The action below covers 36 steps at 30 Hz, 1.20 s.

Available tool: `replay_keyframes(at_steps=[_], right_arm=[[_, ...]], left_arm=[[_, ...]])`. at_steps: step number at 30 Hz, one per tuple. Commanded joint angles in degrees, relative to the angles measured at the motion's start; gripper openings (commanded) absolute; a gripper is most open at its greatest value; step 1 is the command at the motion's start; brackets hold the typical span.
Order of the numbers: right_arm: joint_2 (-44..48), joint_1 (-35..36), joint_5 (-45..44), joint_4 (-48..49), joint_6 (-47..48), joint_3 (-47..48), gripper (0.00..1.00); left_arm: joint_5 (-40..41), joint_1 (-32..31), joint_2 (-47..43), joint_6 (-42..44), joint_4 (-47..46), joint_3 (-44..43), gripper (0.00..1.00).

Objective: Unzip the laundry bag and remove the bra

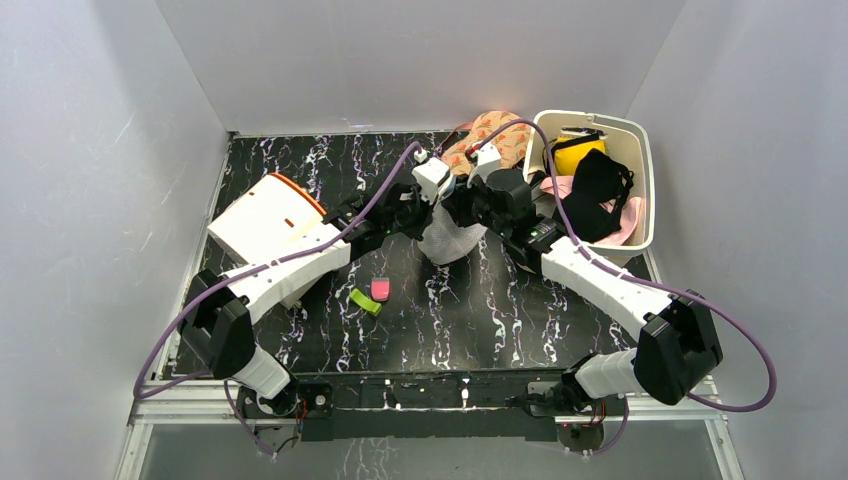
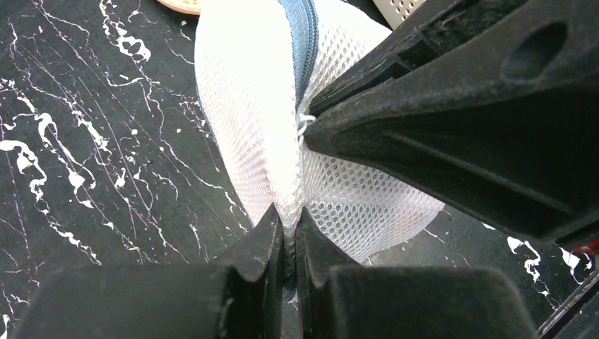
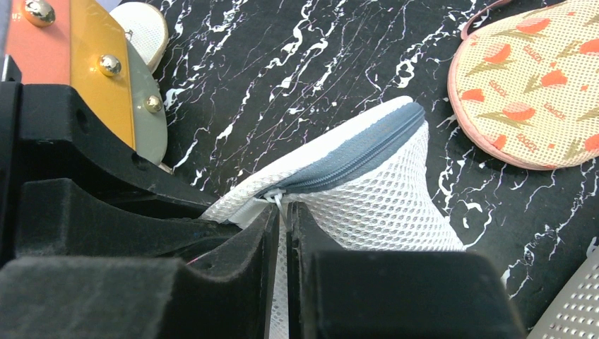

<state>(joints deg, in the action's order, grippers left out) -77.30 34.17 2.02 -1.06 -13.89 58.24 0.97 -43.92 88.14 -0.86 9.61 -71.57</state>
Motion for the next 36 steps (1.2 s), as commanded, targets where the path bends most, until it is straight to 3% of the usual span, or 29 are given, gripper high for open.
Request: replay_keyframes(at_steps=[1, 20, 26, 31, 36], right_arm=[[2.19, 0.01, -6.27, 4.43, 0.45, -0.17, 0.01], [3.63, -0.16, -17.15, 0.58, 1.78, 0.56, 0.0], [3.99, -0.29, -11.81, 1.09, 2.74, 0.13, 0.0], [3.73, -0.3, -7.03, 1.0, 3.6, 0.55, 0.0], [3.77, -0.25, -4.48, -0.28, 3.7, 0.71, 0.0]], left_arm=[[-1.65, 0.15, -0.55, 0.3, -0.47, -2.7, 0.0], [0.03, 0.15, -0.94, 2.86, -0.85, -1.48, 0.0], [2.01, 0.15, -0.52, 4.45, -1.16, -0.5, 0.0], [2.62, 0.15, 0.28, 4.1, -1.24, -0.5, 0.1], [1.5, 0.15, 0.53, 3.48, -0.83, -0.89, 0.26]])
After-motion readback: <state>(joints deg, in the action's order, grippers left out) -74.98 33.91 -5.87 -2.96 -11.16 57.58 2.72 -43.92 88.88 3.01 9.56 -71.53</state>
